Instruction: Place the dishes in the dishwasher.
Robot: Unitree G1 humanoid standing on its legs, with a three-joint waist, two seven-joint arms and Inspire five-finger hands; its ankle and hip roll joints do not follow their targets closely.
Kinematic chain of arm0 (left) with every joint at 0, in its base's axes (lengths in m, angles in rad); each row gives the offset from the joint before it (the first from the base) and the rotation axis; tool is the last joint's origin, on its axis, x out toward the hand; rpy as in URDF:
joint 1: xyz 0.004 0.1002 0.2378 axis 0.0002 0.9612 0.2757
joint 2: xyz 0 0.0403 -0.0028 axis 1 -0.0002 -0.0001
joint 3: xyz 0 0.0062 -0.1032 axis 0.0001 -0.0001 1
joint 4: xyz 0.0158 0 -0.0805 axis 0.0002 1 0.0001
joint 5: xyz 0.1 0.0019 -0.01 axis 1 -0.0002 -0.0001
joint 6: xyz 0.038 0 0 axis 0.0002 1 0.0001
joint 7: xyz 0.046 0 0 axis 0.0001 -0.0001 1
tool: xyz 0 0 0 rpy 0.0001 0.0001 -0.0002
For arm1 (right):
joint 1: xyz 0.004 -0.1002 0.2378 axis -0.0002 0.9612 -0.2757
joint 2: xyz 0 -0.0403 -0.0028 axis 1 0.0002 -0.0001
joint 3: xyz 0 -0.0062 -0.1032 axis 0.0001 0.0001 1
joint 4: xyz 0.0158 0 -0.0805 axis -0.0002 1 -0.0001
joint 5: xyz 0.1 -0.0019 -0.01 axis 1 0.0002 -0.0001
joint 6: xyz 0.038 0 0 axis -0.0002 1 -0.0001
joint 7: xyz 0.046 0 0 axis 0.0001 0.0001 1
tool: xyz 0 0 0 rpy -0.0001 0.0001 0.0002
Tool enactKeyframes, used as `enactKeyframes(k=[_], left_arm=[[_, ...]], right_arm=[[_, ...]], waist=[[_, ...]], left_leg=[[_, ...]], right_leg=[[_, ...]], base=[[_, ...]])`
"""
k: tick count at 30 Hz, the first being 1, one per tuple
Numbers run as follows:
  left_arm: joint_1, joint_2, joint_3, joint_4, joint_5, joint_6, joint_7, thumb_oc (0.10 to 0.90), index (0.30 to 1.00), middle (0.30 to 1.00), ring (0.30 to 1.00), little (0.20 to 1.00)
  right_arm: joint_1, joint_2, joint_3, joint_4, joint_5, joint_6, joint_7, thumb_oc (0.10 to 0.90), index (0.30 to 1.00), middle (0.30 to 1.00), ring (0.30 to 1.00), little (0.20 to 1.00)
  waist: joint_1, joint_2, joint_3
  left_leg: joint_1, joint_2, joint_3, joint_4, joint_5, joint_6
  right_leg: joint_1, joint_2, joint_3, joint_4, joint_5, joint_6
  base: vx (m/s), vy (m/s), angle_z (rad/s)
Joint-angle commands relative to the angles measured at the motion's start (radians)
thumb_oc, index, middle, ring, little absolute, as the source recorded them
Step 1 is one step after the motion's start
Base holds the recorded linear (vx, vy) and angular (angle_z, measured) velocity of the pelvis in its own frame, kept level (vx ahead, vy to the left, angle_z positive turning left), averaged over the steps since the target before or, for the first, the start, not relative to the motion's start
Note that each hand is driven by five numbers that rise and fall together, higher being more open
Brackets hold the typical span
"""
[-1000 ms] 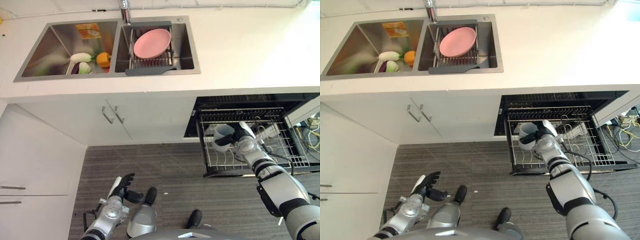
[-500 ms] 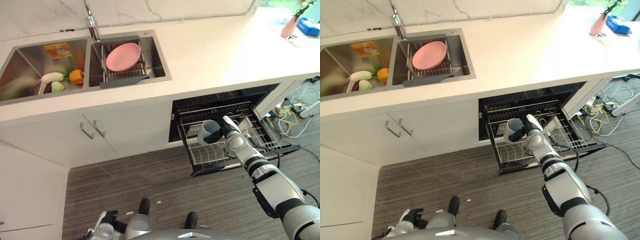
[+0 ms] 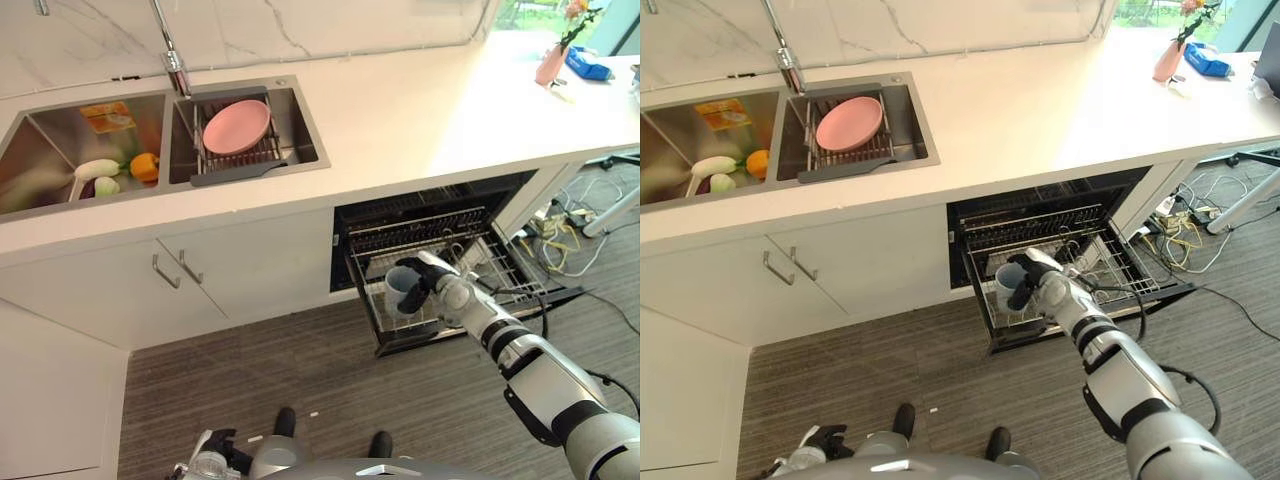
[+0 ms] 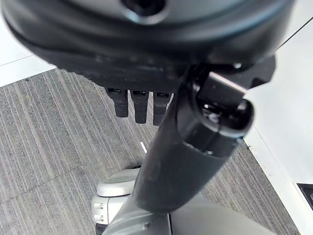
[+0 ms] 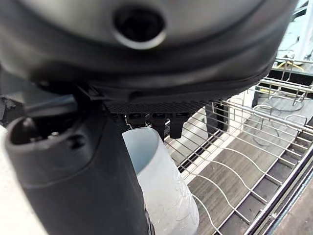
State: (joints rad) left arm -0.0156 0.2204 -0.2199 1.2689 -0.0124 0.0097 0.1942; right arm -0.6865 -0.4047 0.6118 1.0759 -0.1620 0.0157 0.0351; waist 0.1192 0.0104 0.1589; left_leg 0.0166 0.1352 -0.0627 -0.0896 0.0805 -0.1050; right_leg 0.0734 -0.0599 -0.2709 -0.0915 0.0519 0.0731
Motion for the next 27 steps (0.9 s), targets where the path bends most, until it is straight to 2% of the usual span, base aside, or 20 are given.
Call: enactKeyframes(k=[1,7,8,9,11,13,14,17,18,19,22,23,24,25,26,27], left_arm=[[-0.049,0.006,-0.038,0.03,0.003,-0.007,-0.012,0.8,0.9,0.9,0.9,0.9],[-0.052,0.004,-0.037,0.031,0.001,-0.004,0.002,0.8,0.9,0.9,0.9,0.9],[-0.051,0.002,-0.034,0.034,0.003,-0.003,0.008,0.8,0.9,0.9,0.9,0.9],[-0.05,0.0,-0.035,0.032,0.002,-0.005,0.015,0.8,0.9,0.9,0.9,0.9],[-0.055,0.016,-0.038,0.029,0.023,-0.001,0.007,0.8,0.9,0.9,0.9,0.9],[-0.057,0.016,-0.037,0.027,0.022,-0.006,0.011,0.8,0.9,0.9,0.9,0.9],[-0.051,0.02,-0.037,0.029,0.024,-0.007,0.005,0.8,0.9,0.9,0.9,0.9],[-0.057,0.027,-0.045,0.027,0.031,-0.009,-0.011,0.8,0.9,0.9,0.9,0.9],[-0.057,0.023,-0.045,0.03,0.032,-0.002,-0.01,0.8,0.9,0.9,0.9,0.9],[-0.065,0.016,-0.045,0.027,0.03,-0.005,0.001,0.8,0.9,0.9,0.9,0.9],[-0.057,0.021,-0.043,0.029,0.028,-0.004,-0.002,0.8,0.9,0.9,0.9,0.9],[-0.062,0.016,-0.044,0.029,0.031,-0.001,0.002,0.8,0.9,0.9,0.9,0.9],[-0.063,0.012,-0.045,0.027,0.028,-0.006,0.006,0.8,0.9,0.9,0.9,0.9],[-0.058,0.015,-0.044,0.029,0.026,-0.006,0.005,0.8,0.9,0.9,0.9,0.9],[-0.057,0.023,-0.043,0.029,0.034,-0.001,-0.001,0.8,0.9,0.9,0.9,0.9],[-0.061,0.013,-0.044,0.025,0.025,-0.007,0.01,0.8,0.9,0.9,0.9,0.9]], right_arm=[[-0.158,-0.037,-0.009,-0.026,0.016,-0.056,-0.043,0.8,0.9,0.9,0.9,0.9],[-0.124,-0.029,-0.063,-0.045,0.046,-0.062,-0.099,0.8,0.9,0.9,0.9,0.9],[-0.113,-0.03,-0.102,-0.055,0.048,-0.063,-0.153,0.8,0.9,0.9,0.9,0.9],[-0.084,-0.021,-0.118,-0.042,0.05,-0.069,-0.161,0.8,0.9,0.9,0.9,0.9],[-0.118,-0.057,-0.05,-0.035,-0.018,-0.048,-0.109,0.8,0.9,0.9,0.9,0.9],[-0.09,-0.049,-0.067,-0.028,0.003,-0.051,-0.102,0.8,0.9,0.9,0.9,0.9],[-0.087,-0.049,-0.045,-0.018,-0.004,-0.053,-0.057,0.8,0.9,0.9,0.9,0.9],[-0.146,-0.056,0.013,0.017,-0.026,-0.044,-0.006,0.8,0.9,0.9,0.9,0.9],[-0.17,-0.067,0.008,-0.006,-0.026,-0.045,-0.039,0.8,0.9,0.9,0.9,0.9],[-0.138,-0.052,-0.038,-0.027,0.029,-0.045,-0.061,0.8,0.9,0.9,0.9,0.9],[-0.138,-0.062,-0.009,-0.037,-0.003,-0.055,-0.041,0.8,0.9,0.9,0.9,0.9],[-0.142,-0.063,-0.039,-0.055,0.023,-0.054,-0.08,0.8,0.9,0.9,0.9,0.9],[-0.1,-0.043,-0.067,-0.042,0.055,-0.054,-0.074,0.8,0.9,0.9,0.9,0.9],[-0.093,-0.043,-0.06,-0.032,0.049,-0.061,-0.059,0.8,0.9,0.9,0.9,0.9],[-0.149,-0.082,0.007,-0.072,-0.029,-0.063,-0.043,0.8,0.9,0.9,0.9,0.9],[-0.082,-0.046,-0.093,-0.075,0.098,-0.054,-0.079,0.8,0.9,0.9,0.9,0.9]], waist=[[0.026,-0.085,0.024],[0.025,-0.085,0.023],[0.024,-0.085,0.022],[0.025,-0.084,0.022],[0.035,-0.091,0.018],[0.037,-0.092,0.019],[0.041,-0.095,0.016],[0.052,-0.105,0.012],[0.05,-0.106,0.012],[0.045,-0.103,0.015],[0.048,-0.106,0.013],[0.046,-0.104,0.013],[0.045,-0.102,0.015],[0.047,-0.103,0.013],[0.051,-0.104,0.013],[0.047,-0.098,0.016]], left_leg=[[0.024,0.02,0.03,0.002,-0.024,-0.05],[0.024,0.017,0.031,0.002,-0.026,-0.048],[0.024,0.016,0.028,0.002,-0.027,-0.046],[0.025,0.016,0.029,0.002,-0.028,-0.045],[0.023,0.016,0.023,0.002,-0.03,-0.046],[0.023,0.014,0.023,0.002,-0.029,-0.045],[0.023,0.015,0.02,0.002,-0.029,-0.046],[0.021,0.013,0.013,0.002,-0.029,-0.046],[0.021,0.013,0.014,0.002,-0.028,-0.046],[0.022,0.012,0.016,0.002,-0.027,-0.044],[0.023,0.011,0.017,0.002,-0.028,-0.045],[0.024,0.01,0.018,0.002,-0.028,-0.044],[0.025,0.009,0.02,0.002,-0.028,-0.043],[0.026,0.009,0.019,0.002,-0.029,-0.042],[0.028,0.01,0.019,0.002,-0.03,-0.044],[0.033,0.011,0.019,0.002,-0.032,-0.043]], right_leg=[[0.047,-0.054,0.001,0.052,-0.078,0.05],[0.048,-0.056,-0.001,0.052,-0.076,0.053],[0.049,-0.056,0.0,0.054,-0.078,0.053],[0.049,-0.057,0.0,0.055,-0.078,0.053],[0.053,-0.058,-0.008,0.055,-0.081,0.053],[0.053,-0.059,-0.007,0.056,-0.079,0.054],[0.054,-0.058,-0.01,0.055,-0.081,0.053],[0.056,-0.058,-0.016,0.055,-0.082,0.052],[0.056,-0.058,-0.015,0.055,-0.081,0.053],[0.055,-0.059,-0.011,0.055,-0.078,0.054],[0.056,-0.058,-0.01,0.054,-0.08,0.053],[0.056,-0.058,-0.007,0.055,-0.078,0.054],[0.056,-0.059,-0.005,0.055,-0.077,0.054],[0.058,-0.059,-0.005,0.055,-0.078,0.053],[0.06,-0.058,-0.007,0.054,-0.081,0.053],[0.065,-0.059,-0.005,0.055,-0.082,0.053]], base=[[0.0,0.0,0.0],[0.0,0.0,0.0],[0.0,0.0,0.0],[0.0,0.0,0.0],[0.01,-0.009,0.03],[0.01,-0.007,0.11],[0.01,-0.011,0.11],[0.01,-0.011,0.07],[0.0,0.01,0.06],[-0.01,0.018,0.03],[0.0,0.0,0.0],[0.0,0.0,0.0],[0.0,0.0,0.0],[0.0,0.0,0.0],[0.0,0.0,0.0],[0.0,0.0,0.0]])
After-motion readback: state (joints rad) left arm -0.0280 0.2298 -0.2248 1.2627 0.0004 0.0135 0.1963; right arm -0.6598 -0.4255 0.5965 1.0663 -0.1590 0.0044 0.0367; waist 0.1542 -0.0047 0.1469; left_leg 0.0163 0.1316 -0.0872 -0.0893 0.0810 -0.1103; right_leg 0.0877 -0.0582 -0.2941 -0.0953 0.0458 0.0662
